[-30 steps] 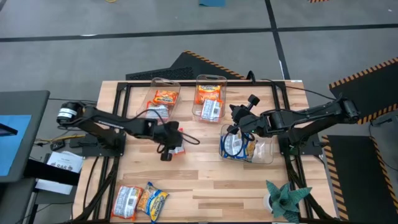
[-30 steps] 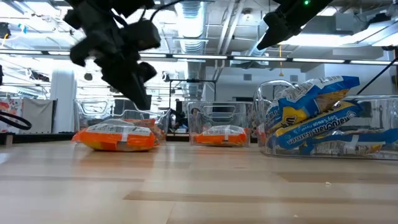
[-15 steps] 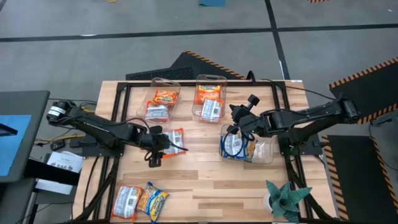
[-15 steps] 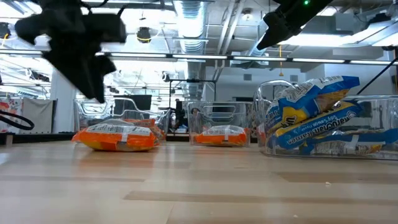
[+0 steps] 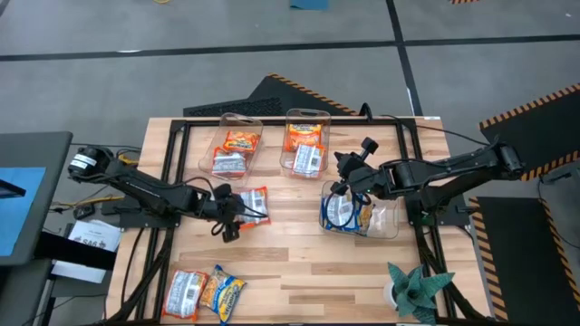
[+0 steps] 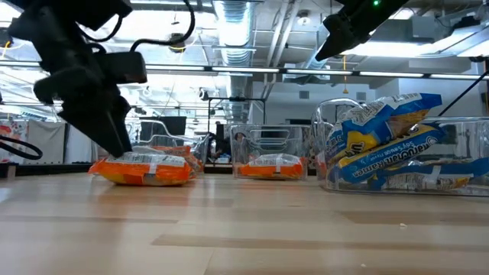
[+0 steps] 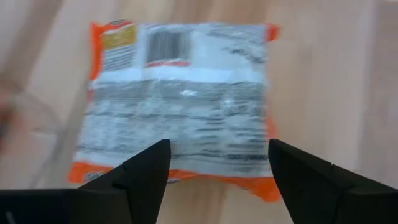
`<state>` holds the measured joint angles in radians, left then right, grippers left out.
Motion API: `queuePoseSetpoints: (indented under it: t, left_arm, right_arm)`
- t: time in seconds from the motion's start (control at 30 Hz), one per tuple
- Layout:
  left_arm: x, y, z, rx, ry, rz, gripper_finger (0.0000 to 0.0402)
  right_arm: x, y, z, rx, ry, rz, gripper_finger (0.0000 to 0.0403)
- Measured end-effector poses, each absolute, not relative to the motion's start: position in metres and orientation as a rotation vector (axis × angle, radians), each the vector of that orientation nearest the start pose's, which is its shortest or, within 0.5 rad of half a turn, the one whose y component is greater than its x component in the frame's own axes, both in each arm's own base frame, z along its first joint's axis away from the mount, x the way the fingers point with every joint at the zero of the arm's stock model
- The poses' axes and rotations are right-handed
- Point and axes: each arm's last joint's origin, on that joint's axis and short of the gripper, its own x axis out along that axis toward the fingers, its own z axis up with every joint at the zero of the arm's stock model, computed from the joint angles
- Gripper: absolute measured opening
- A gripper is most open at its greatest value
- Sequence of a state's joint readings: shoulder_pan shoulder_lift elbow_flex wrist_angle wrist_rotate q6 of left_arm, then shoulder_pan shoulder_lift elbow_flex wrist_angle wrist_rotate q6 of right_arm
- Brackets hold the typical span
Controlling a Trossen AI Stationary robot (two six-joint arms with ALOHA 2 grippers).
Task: Sort Maruchan noodles
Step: Put the orange bag into the top right transparent bin
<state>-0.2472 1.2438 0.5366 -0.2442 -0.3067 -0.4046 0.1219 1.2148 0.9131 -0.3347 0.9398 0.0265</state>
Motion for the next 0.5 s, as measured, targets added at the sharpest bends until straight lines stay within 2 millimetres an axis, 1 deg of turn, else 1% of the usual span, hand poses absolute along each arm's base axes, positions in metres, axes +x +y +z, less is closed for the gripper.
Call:
queuePoseSetpoints:
  t: [0.17, 0.33, 0.5]
  left_arm:
    - [0.21, -0.042, 0.155, -0.068, 0.872, 0.317, 0.026]
    - [0.218, -0.043, 0.145, -0.056, 0.874, 0.313, 0.026]
    - [0.228, -0.047, 0.128, -0.022, 0.901, 0.279, 0.0252]
  right_arm:
    - [0.249, 0.007, 0.285, -0.306, 0.553, -0.796, 0.0022]
    - [0.249, 0.007, 0.285, -0.306, 0.551, -0.796, 0.0022]
    - [0.249, 0.007, 0.285, -0.305, 0.551, -0.797, 0.0022]
